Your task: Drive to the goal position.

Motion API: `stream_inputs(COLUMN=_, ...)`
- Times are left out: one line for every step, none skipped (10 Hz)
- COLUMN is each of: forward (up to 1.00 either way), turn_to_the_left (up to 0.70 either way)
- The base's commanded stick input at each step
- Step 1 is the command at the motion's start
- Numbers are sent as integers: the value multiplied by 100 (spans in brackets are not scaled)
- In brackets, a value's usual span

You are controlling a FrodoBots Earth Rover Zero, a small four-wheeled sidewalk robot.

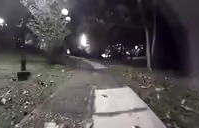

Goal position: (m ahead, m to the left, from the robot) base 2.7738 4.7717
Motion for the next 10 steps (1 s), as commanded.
stream_inputs(forward=45, turn_to_the_left=0)
stream_inputs(forward=45, turn_to_the_left=0)
stream_inputs(forward=45, turn_to_the_left=0)
stream_inputs(forward=45, turn_to_the_left=0)
stream_inputs(forward=45, turn_to_the_left=0)
stream_inputs(forward=45, turn_to_the_left=0)
stream_inputs(forward=45, turn_to_the_left=0)
stream_inputs(forward=45, turn_to_the_left=0)
stream_inputs(forward=45, turn_to_the_left=0)
stream_inputs(forward=45, turn_to_the_left=0)
